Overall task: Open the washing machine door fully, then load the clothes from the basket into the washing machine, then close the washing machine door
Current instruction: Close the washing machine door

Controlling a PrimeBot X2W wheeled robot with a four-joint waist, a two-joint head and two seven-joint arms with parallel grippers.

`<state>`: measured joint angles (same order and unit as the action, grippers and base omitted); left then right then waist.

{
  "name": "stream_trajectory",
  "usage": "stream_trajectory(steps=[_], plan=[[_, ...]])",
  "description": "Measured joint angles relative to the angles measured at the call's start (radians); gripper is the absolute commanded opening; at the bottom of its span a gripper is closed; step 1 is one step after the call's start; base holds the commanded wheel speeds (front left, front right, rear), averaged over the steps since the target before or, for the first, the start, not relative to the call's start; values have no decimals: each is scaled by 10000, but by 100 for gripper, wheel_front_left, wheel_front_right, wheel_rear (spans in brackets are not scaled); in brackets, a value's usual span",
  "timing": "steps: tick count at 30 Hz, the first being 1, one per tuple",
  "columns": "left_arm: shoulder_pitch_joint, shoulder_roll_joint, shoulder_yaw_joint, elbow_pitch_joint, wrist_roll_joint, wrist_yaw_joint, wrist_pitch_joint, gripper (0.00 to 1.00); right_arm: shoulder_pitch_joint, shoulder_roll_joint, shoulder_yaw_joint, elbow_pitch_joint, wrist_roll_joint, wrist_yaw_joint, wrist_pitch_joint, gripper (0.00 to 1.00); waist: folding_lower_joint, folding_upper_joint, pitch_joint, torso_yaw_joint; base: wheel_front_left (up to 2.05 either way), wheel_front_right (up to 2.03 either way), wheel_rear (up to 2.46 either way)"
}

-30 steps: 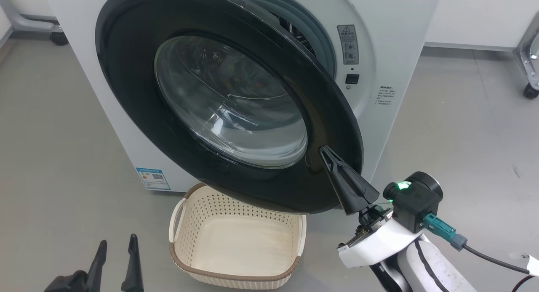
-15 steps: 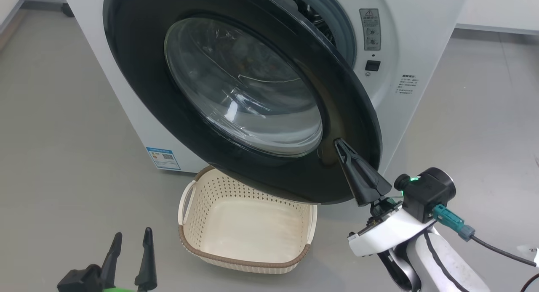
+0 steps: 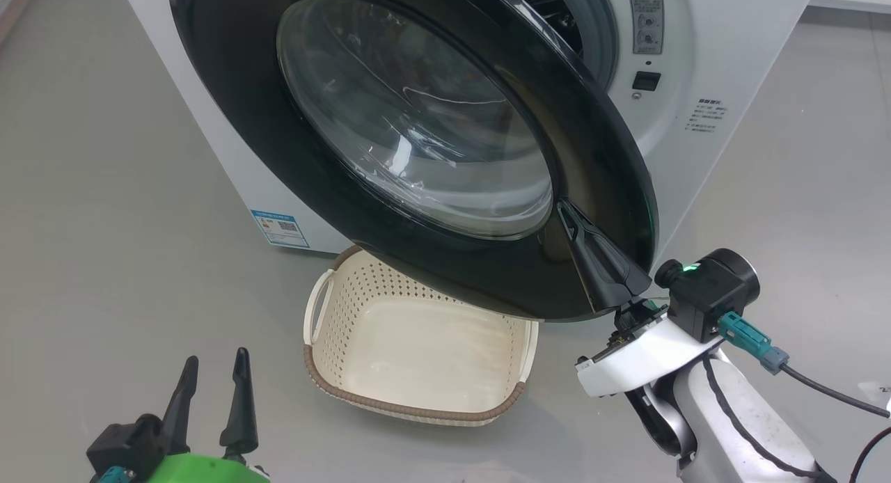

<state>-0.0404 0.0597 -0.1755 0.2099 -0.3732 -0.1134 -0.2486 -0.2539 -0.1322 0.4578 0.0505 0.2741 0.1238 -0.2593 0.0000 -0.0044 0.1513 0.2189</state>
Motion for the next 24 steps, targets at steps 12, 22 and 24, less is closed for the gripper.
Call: stream_trajectory(steps=[12,22,24], plan=[[-85,-44,121,-71,-44,-44,-2,100,-229,-29,2,140,2,0,0,0,0,0,349,-140,0,0,0],[-231,-96,140,-134,-52,-82,-27,100,-623,-27,-40,159,0,0,0,0,0,0,770,-341,0,0,0],[-244,-104,140,-138,-52,-82,-27,100,-661,-27,-56,161,0,0,0,0,0,0,855,-394,0,0,0]])
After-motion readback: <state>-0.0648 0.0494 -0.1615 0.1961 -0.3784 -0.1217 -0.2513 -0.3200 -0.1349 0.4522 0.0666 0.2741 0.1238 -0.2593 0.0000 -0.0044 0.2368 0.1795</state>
